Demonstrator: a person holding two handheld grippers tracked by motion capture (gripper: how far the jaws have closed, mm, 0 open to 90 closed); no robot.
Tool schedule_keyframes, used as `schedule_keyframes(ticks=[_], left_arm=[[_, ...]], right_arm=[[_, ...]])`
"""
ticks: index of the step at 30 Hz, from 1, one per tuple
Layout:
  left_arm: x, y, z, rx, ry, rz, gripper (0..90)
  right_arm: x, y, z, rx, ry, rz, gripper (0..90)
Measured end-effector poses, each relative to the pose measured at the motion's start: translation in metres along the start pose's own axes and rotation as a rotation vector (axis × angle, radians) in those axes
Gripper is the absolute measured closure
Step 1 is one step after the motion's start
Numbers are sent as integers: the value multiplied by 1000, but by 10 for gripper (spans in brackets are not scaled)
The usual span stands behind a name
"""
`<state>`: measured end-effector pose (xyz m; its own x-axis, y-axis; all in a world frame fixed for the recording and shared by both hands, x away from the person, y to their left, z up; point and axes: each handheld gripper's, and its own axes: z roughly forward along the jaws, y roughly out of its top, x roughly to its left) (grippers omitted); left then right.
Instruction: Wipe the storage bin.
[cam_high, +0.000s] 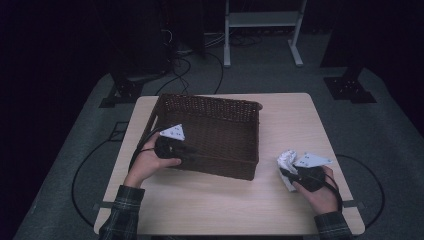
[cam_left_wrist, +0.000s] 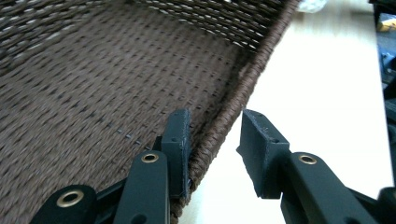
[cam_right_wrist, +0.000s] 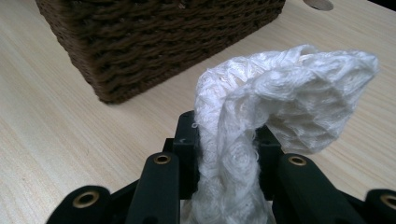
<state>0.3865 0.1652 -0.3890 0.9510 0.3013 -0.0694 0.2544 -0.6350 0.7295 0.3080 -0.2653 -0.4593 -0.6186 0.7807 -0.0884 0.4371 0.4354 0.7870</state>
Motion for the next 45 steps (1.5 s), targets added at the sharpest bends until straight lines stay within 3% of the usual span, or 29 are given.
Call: schedule_keyframes(ticks=[7, 18, 26, 31, 36, 44, 45], left_arm=[[-8, 6, 4, 2, -27, 16, 603], [6, -17, -41, -25, 51, -30, 571], [10, -33, -59, -4, 113, -54, 536], [12, -41, -67, -6, 146, -33, 529], [14, -50, -70, 24, 166, -33, 510], [17, -60, -70, 82, 149, -36, 572], [17, -61, -69, 72, 149, -45, 573]], right_arm=[[1, 0, -1, 0, 0, -1, 693], [2, 0, 1, 4, 5, -7, 693], [2, 0, 1, 4, 3, -4, 692], [2, 0, 1, 4, 3, -4, 692], [2, 0, 1, 6, 3, -5, 691], [2, -1, 2, 8, 4, -5, 690], [2, -1, 2, 9, 4, -4, 690]])
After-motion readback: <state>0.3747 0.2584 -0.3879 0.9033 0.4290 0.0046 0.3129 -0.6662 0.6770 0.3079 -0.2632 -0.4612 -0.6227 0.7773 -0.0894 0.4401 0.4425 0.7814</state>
